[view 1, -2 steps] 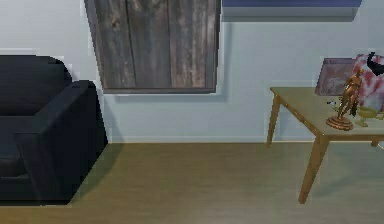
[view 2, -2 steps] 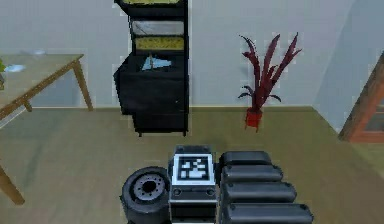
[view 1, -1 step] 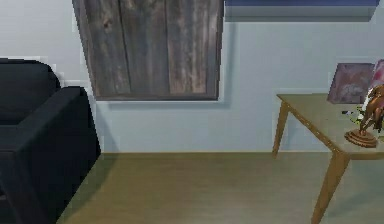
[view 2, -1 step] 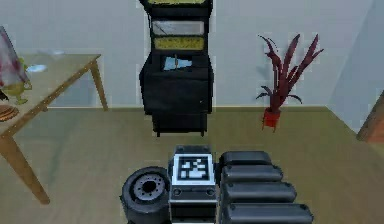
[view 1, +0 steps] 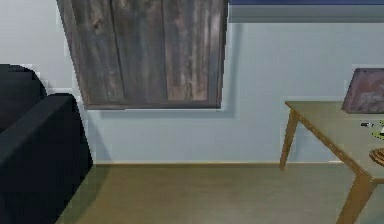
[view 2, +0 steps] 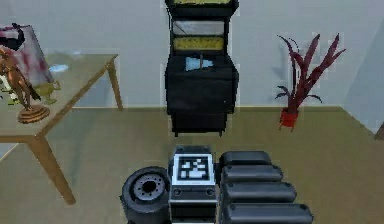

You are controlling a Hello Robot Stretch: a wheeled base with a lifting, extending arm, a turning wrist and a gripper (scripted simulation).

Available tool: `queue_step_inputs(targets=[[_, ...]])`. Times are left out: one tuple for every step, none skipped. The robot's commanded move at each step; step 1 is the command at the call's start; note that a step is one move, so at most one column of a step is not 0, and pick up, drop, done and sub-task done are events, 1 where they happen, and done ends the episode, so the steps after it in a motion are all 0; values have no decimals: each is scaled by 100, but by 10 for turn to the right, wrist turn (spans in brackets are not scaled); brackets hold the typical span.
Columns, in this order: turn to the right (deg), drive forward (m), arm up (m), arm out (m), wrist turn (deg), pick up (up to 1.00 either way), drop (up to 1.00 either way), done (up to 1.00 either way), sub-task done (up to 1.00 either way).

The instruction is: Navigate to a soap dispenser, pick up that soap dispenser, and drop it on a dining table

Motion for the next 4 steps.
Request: queue_step_inputs(targets=[[450, 0, 0, 0, 0, 0, 0, 0, 0], [210, 0, 0, 0, 0, 0, 0, 0, 0], [0, 70, 0, 0, 0, 0, 0, 0, 0], [-450, 0, 0, 0, 0, 0, 0, 0, 0]])
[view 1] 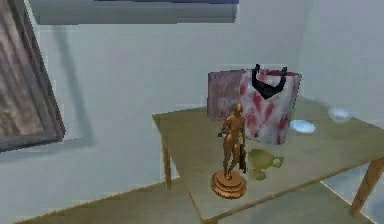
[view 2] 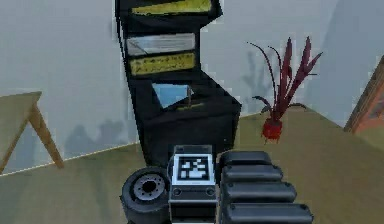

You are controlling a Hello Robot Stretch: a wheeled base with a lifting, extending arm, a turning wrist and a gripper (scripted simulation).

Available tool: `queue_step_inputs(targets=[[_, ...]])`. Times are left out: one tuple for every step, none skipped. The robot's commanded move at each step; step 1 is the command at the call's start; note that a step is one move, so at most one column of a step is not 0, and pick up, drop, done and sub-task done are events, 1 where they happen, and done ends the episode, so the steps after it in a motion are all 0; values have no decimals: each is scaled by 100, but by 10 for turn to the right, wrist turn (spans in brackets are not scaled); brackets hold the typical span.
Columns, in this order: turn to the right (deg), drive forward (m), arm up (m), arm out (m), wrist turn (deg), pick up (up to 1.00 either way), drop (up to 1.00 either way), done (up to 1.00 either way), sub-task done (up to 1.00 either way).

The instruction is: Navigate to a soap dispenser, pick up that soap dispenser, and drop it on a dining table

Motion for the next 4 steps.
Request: queue_step_inputs(targets=[[-180, 0, 0, 0, 0, 0, 0, 0, 0], [-30, 0, 0, 0, 0, 0, 0, 0, 0], [0, 75, 0, 0, 0, 0, 0, 0, 0], [450, 0, 0, 0, 0, 0, 0, 0, 0]])
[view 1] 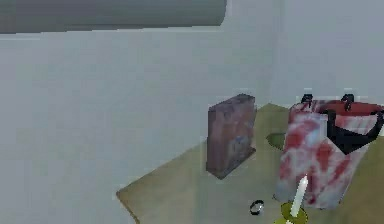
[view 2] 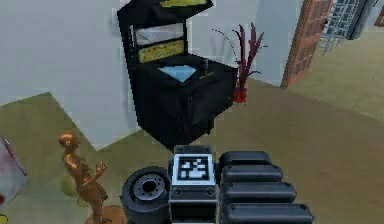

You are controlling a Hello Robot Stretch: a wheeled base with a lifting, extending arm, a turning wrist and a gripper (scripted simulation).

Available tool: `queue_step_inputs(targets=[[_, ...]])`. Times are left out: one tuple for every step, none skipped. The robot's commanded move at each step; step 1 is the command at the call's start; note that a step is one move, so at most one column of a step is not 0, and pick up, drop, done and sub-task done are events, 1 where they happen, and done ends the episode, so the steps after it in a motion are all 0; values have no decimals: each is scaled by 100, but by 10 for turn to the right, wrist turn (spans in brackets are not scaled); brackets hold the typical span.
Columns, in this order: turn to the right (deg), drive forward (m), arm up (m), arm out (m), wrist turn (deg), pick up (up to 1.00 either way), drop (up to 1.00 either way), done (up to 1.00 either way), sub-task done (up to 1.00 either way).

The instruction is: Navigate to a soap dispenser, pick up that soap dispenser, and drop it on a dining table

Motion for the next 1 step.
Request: queue_step_inputs(targets=[[450, 0, 0, 0, 0, 0, 0, 0, 0]])
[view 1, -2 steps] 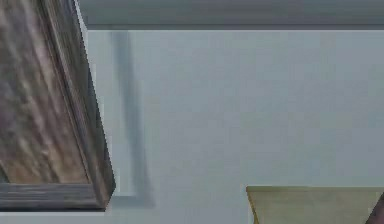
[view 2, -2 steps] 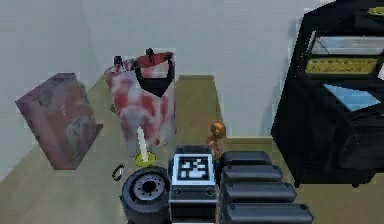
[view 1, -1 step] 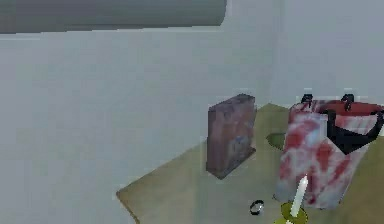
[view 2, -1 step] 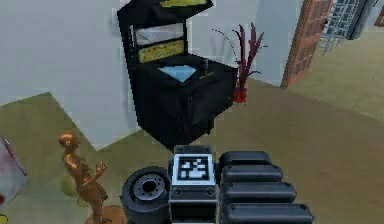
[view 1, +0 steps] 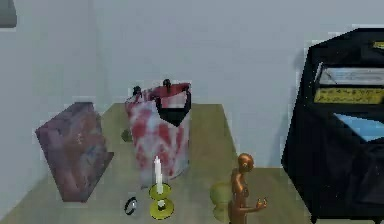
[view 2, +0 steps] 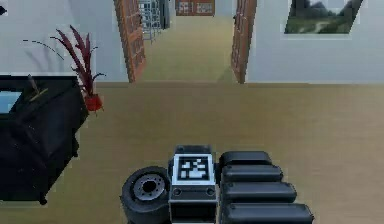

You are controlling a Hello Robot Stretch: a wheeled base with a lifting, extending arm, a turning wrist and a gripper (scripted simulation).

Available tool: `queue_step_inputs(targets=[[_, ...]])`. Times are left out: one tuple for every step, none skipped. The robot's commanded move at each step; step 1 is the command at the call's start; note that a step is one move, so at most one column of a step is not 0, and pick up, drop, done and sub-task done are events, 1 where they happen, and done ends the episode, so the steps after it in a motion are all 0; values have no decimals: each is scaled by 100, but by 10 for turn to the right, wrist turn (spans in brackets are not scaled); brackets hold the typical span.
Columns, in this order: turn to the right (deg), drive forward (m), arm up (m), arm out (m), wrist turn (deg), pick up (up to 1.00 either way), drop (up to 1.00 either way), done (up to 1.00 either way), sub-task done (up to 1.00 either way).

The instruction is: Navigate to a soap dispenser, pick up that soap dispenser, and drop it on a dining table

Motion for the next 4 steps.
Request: queue_step_inputs(targets=[[450, 0, 0, 0, 0, 0, 0, 0, 0], [300, 0, 0, 0, 0, 0, 0, 0, 0], [-450, 0, 0, 0, 0, 0, 0, 0, 0], [-450, 0, 0, 0, 0, 0, 0, 0, 0]])
